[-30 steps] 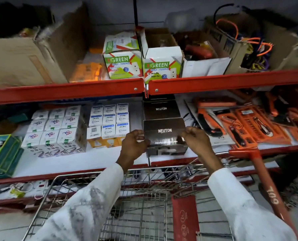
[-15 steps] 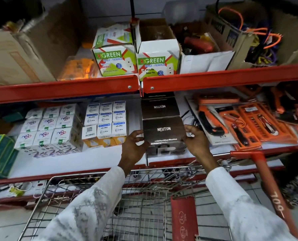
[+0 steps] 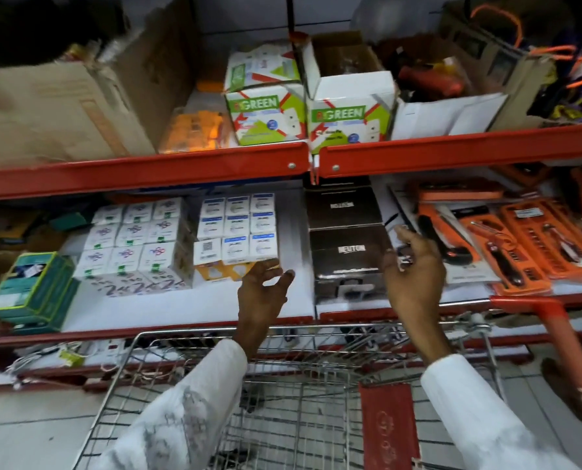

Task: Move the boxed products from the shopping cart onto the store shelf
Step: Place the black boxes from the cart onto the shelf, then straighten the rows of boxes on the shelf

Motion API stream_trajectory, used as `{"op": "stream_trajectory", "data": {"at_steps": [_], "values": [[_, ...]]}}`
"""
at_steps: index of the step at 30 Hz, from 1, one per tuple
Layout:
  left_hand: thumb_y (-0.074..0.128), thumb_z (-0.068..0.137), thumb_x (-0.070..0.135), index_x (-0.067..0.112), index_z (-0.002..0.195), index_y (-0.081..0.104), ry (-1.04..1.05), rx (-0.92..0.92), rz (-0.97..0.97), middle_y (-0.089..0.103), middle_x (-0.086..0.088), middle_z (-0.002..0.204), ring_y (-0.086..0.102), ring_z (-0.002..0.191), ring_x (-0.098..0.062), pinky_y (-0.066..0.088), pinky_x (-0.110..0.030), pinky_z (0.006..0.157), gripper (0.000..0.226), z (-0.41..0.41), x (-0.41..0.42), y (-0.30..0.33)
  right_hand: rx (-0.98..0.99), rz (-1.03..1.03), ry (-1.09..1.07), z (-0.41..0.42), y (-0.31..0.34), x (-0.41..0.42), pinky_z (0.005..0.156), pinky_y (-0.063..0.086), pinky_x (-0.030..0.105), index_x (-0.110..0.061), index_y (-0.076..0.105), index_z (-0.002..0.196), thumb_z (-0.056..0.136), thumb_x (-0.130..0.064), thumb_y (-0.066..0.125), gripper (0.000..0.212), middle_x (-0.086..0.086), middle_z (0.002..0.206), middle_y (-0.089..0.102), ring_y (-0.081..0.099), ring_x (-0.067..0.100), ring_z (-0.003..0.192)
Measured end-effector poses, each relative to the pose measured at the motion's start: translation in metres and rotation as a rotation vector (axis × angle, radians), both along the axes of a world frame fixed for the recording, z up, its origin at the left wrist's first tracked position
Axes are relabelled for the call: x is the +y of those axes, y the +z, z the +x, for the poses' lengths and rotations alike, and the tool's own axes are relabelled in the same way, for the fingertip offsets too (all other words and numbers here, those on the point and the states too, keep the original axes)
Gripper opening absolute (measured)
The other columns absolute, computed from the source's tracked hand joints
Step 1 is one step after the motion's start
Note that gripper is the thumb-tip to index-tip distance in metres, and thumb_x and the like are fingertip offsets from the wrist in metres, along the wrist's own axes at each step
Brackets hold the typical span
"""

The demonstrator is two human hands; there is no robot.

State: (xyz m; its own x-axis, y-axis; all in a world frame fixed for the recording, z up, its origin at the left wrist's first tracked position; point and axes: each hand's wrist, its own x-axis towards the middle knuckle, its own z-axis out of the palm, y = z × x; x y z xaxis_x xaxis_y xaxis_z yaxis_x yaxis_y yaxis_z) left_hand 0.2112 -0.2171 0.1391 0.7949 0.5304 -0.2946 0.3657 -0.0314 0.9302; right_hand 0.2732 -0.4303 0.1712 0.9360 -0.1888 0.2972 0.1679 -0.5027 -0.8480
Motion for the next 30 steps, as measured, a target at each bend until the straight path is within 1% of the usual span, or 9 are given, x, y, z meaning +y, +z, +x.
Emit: {"op": "stream_trajectory", "data": {"at_steps": [5,9,11,13,16,19,21,25,30], "values": [[0.072,0.089,0.019,-0.001,0.127,0.06,0.334,-0.025,-0.251,0.068,-0.018,0.101,0.067,0.09,-0.035,0.058,-0.04,0.073,0.045,-0.046,0.072,-0.019,-0.134,0.077,0.202,-0.047,0.007,0.065,0.076,0.047,0.008,-0.02,0.069,0.114,0.084,-0.004,0.058,0.035,-0.003,0.102,0.064,0.062,-0.001,0.086],[0.075,0.087,0.034,0.005,0.106,0.062,0.377,0.134,-0.41,0.061,-0.012,0.101,0.065,0.106,-0.042,0.057,-0.053,0.094,0.037,-0.041,0.115,-0.018,0.141,0.065,0.337,-0.059,-0.021,0.129,0.082,0.057,0.03,-0.019,0.061,0.124,0.089,-0.009,0.061,0.036,0.002,0.121,0.062,0.063,0.007,0.094],[0.074,0.086,0.037,0.011,0.095,0.061,0.356,0.163,-0.47,0.059,-0.013,0.102,0.063,0.11,-0.043,0.057,-0.053,0.094,0.03,-0.034,0.131,-0.016,0.325,0.089,0.321,-0.053,-0.034,0.158,0.09,0.053,0.03,-0.015,0.056,0.131,0.092,-0.016,0.062,0.039,0.005,0.134,0.059,0.062,0.014,0.105],[0.07,0.089,0.04,0.012,0.111,0.06,0.293,0.178,-0.47,0.059,-0.015,0.114,0.061,0.109,-0.039,0.057,-0.047,0.087,0.037,-0.026,0.141,-0.021,0.46,0.131,0.247,-0.041,-0.043,0.179,0.093,0.048,0.027,-0.012,0.054,0.135,0.092,-0.022,0.062,0.044,0.007,0.138,0.059,0.062,0.019,0.113],[0.065,0.087,0.056,0.007,0.139,0.048,0.224,0.201,-0.448,0.054,-0.009,0.116,0.057,0.101,-0.029,0.055,-0.047,0.09,0.073,-0.013,0.149,-0.031,0.567,0.141,0.156,-0.02,-0.055,0.197,0.101,0.04,0.027,-0.007,0.051,0.139,0.092,-0.031,0.061,0.054,0.011,0.143,0.057,0.056,0.028,0.129],[0.069,0.08,0.063,0.013,0.124,0.057,0.222,0.234,-0.45,0.057,-0.007,0.11,0.061,0.101,-0.031,0.057,-0.051,0.095,0.068,0.0,0.152,-0.039,0.616,0.177,0.11,-0.001,-0.067,0.206,0.095,0.034,0.023,-0.005,0.042,0.145,0.092,-0.04,0.058,0.065,0.013,0.148,0.051,0.051,0.029,0.134],[0.072,0.073,0.068,0.02,0.11,0.061,0.242,0.255,-0.45,0.058,-0.005,0.105,0.064,0.104,-0.036,0.06,-0.049,0.092,0.062,0.006,0.154,-0.042,0.651,0.207,0.092,0.011,-0.075,0.21,0.099,0.036,0.026,-0.006,0.04,0.147,0.091,-0.045,0.058,0.071,0.013,0.149,0.049,0.049,0.029,0.135],[0.072,0.072,0.068,0.029,0.117,0.062,0.224,0.253,-0.449,0.058,-0.006,0.116,0.063,0.107,-0.038,0.061,-0.049,0.087,0.061,0.007,0.155,-0.048,0.674,0.201,0.11,0.026,-0.086,0.212,0.106,0.038,0.033,-0.005,0.042,0.145,0.09,-0.048,0.059,0.072,0.014,0.149,0.05,0.05,0.03,0.134],[0.073,0.075,0.064,0.027,0.135,0.053,0.243,0.24,-0.451,0.058,-0.008,0.124,0.062,0.111,-0.038,0.061,-0.053,0.084,0.074,0.009,0.157,-0.052,0.658,0.16,0.147,0.034,-0.095,0.21,0.086,0.047,0.034,-0.001,0.057,0.125,0.09,-0.045,0.06,0.056,0.014,0.122,0.066,0.062,0.029,0.11]]}}
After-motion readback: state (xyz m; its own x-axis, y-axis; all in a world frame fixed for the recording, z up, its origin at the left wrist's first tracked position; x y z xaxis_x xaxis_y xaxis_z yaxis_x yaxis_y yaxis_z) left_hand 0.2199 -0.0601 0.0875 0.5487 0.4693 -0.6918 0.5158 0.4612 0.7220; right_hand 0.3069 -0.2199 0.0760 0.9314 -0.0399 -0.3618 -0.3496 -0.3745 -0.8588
